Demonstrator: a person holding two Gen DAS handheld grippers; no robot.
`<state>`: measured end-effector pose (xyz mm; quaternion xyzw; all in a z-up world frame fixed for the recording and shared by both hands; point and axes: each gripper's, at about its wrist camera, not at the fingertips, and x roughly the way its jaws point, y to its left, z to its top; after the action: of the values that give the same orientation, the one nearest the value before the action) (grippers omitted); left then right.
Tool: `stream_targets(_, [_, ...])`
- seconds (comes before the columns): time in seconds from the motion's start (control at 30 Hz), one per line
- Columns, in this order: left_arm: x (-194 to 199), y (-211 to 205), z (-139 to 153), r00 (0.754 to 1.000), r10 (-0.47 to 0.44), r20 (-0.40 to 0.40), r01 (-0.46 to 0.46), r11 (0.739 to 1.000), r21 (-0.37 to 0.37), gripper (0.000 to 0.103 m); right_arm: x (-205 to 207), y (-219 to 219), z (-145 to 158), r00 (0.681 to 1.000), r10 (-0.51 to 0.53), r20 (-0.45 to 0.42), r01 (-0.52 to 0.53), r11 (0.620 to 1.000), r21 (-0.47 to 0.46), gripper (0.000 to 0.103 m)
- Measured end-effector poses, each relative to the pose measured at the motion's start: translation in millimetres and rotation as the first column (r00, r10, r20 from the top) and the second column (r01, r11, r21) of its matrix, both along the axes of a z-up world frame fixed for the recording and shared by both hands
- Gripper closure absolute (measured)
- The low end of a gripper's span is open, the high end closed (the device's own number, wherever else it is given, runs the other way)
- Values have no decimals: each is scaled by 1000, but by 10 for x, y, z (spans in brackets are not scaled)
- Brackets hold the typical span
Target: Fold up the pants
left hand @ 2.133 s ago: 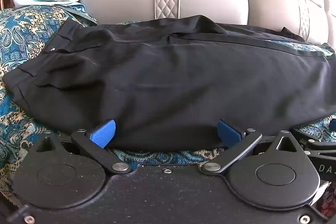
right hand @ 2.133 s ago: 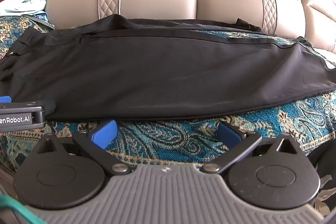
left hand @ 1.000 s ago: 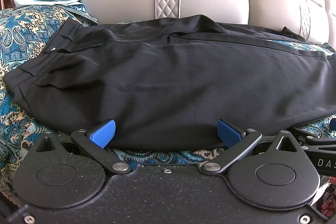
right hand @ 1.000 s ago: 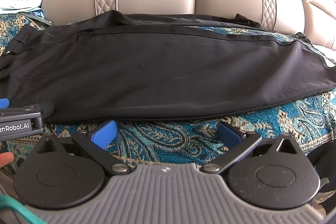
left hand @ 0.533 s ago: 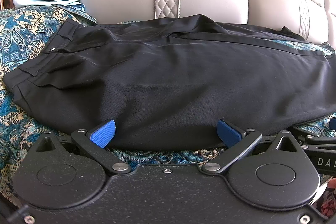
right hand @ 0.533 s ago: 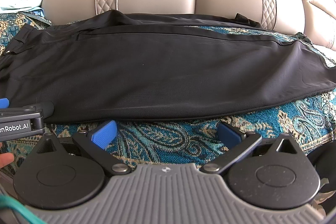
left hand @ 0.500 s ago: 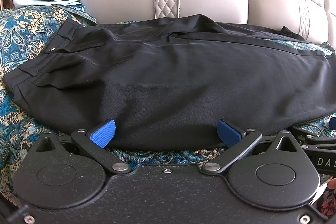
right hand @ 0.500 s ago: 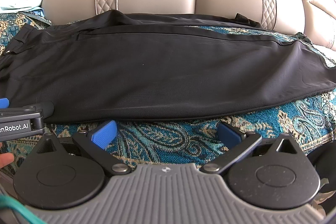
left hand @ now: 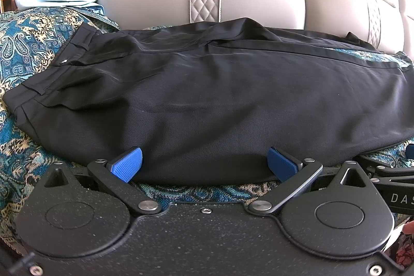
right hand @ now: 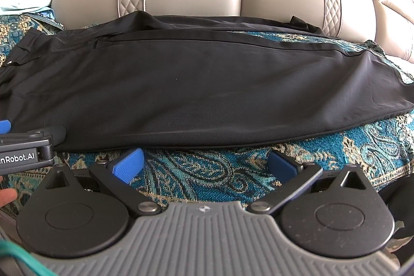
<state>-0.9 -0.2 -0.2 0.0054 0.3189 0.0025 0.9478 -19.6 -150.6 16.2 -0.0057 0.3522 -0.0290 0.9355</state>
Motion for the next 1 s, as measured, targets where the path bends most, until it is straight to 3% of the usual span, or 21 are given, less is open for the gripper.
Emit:
stream_targets(0.83, [-20,-40,-25,1000,3,17,-3,1000,18,0,14,-9,13,1000,6,-11,-6,1000,-4,0])
stream_targets(1.0, [60,-56,159,997,-25,-69,26,1000,15,0,94,-7,107,997,5,-78,-6,1000,-10,0])
